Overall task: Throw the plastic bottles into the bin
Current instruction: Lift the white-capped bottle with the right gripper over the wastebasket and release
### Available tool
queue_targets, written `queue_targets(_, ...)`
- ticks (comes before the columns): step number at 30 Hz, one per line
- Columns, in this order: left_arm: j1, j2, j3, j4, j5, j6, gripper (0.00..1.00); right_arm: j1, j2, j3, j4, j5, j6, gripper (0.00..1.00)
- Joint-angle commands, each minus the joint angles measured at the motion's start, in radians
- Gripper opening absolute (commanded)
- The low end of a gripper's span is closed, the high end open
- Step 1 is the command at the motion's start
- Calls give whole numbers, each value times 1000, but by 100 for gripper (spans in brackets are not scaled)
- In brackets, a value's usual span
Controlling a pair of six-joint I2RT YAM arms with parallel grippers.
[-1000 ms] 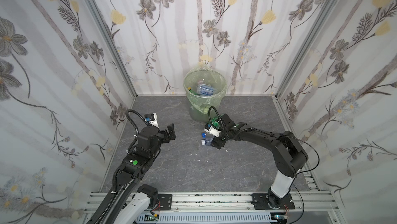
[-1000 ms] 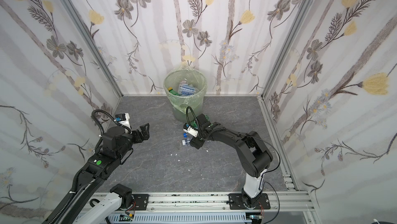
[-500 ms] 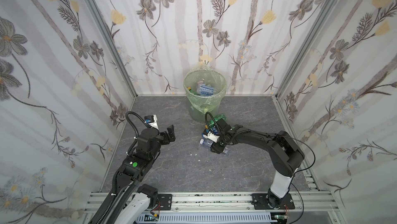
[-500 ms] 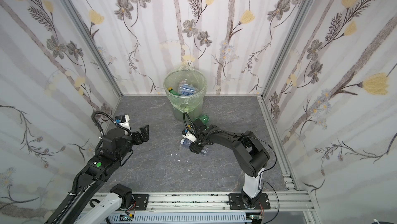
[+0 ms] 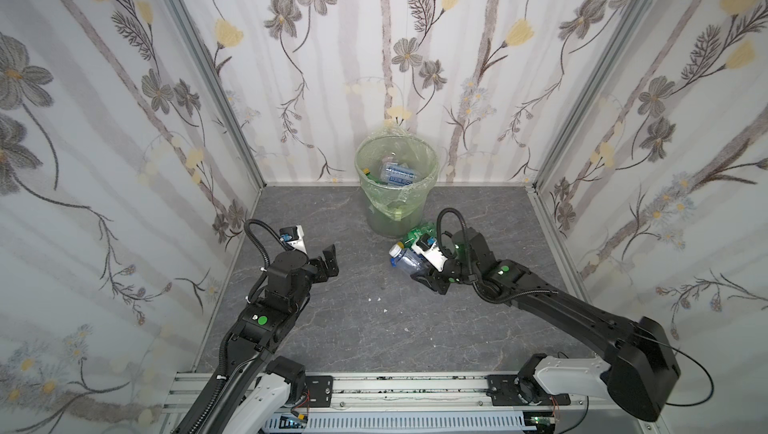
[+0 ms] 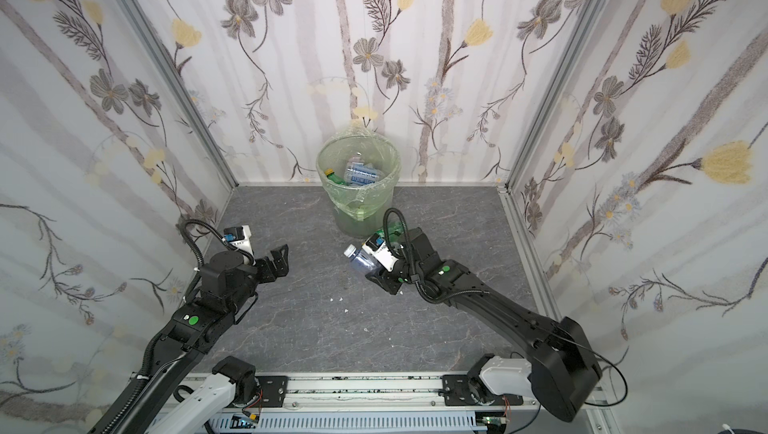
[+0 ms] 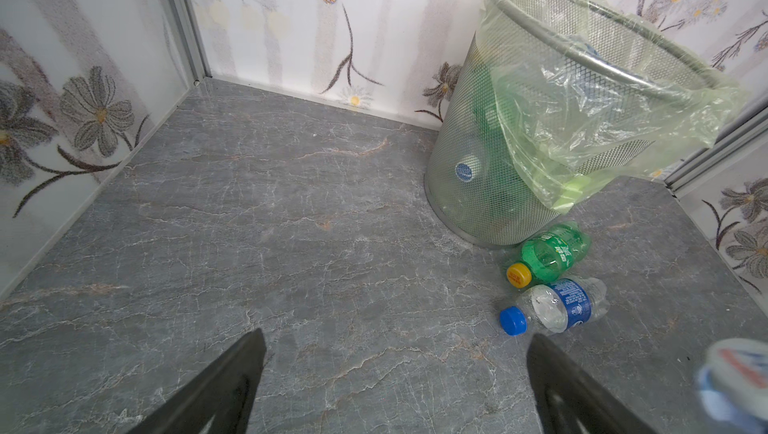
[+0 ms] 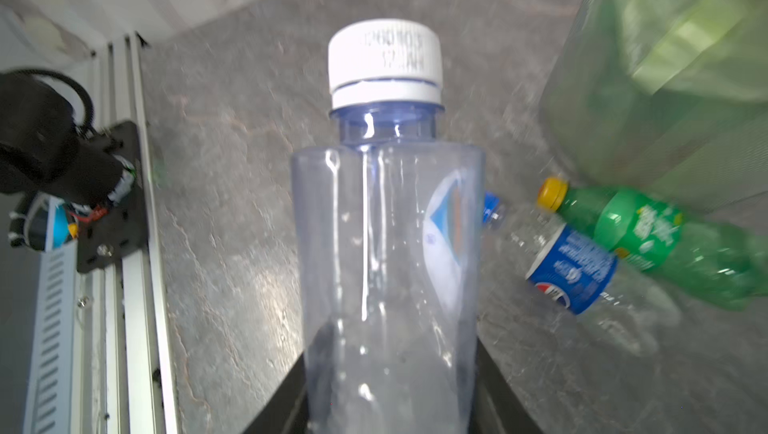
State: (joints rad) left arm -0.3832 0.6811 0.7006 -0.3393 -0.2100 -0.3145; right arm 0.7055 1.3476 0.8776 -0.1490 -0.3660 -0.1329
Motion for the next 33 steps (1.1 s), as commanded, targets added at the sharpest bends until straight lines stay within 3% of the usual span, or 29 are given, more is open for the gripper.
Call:
queue_targets(1,0,-3,5,35,-18,-5,100,-3,-134,-33,195,91,98,41)
queue_targets(5,0,-3,6,36,-18,-8,100,-10,-320,-78,319,183,134,41)
queue_targets(8,1,-3,11,37,-19,-8,100,-14,-372,-76,355,213,139,39)
queue_targets(18,1,-2,26,37,-20,-5,100,-27,-304,29,387,265,112,38)
queue_targets(29,1,-11,49,36,-17,2,100,-86,-74,277,406,263,109,38)
queue_targets(31,0,-17,55,36,-15,2,100,-132,58,420,371,224,147,39)
queue_targets(33,1,-16,61,36,-17,-1,100,-178,297,720,175,177,177,47)
